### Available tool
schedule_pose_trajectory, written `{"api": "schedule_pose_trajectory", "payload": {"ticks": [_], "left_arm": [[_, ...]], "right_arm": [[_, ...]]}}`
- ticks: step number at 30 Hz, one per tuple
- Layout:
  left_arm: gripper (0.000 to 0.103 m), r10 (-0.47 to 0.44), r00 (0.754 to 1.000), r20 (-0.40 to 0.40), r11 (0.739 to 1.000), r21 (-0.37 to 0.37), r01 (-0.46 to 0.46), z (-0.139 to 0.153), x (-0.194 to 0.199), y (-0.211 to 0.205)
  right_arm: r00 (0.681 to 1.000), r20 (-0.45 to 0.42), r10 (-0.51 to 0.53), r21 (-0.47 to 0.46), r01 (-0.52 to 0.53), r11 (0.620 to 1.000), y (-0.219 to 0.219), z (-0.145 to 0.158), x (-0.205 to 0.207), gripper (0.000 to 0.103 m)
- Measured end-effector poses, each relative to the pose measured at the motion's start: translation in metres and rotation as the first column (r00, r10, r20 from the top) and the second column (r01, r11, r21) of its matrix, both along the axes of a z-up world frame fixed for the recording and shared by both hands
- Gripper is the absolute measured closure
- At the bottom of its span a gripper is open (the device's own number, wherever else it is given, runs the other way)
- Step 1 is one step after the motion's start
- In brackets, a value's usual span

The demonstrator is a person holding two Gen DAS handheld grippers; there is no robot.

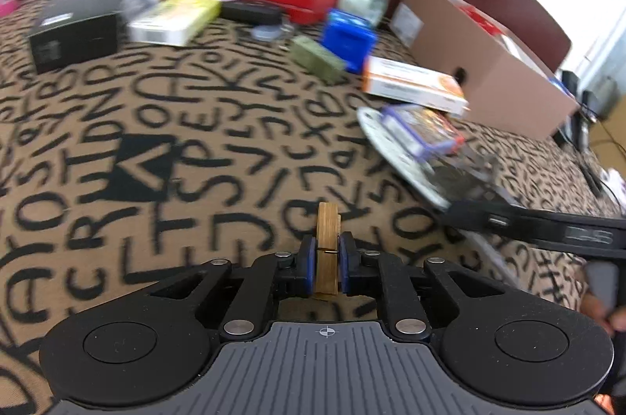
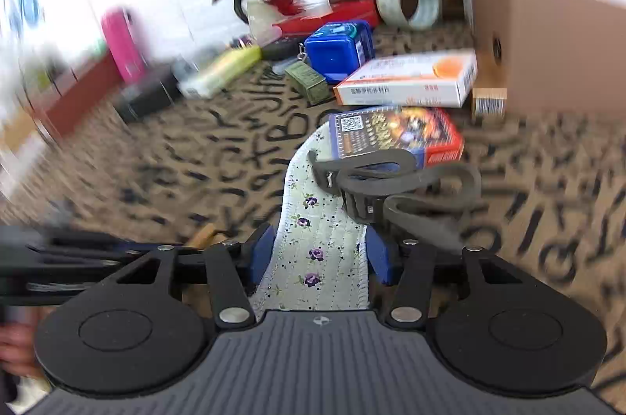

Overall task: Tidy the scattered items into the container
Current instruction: 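Lift the clothespin with the left gripper while the right gripper grasps and lifts the floral insole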

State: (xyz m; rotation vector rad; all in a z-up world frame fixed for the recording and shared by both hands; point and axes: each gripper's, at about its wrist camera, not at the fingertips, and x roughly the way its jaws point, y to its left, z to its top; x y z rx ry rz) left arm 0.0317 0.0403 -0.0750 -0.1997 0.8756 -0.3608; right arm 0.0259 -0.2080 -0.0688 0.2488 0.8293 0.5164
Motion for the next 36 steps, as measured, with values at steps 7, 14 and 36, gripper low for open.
{"api": "schedule_pose_trajectory", "payload": {"ticks": [7, 14, 36], "left_arm": [[0.083, -0.006, 1.0, 0.004, 1.0, 0.016, 0.005, -0.002, -0.004, -0.001], [0.068, -0.035, 0.998, 0.043, 0.999, 0.041, 0.033, -0.005, -0.008, -0.011], [0.076, -0.004, 1.0, 0.006, 1.0, -0.002, 0.004, -0.002, -0.02, 0.007]], "right_arm": [[0.996, -0.045, 0.078, 0.063, -0.075, 0.995, -0.012, 0.004, -0.02, 0.046], [0.982, 0.083, 0.169, -0.276, -0.14, 0.951, 0.038, -0.002, -0.038, 0.037], [0.971, 0.045, 0.235, -0.222, -0.22, 0.95, 0.051, 0.009, -0.053, 0.034]]}}
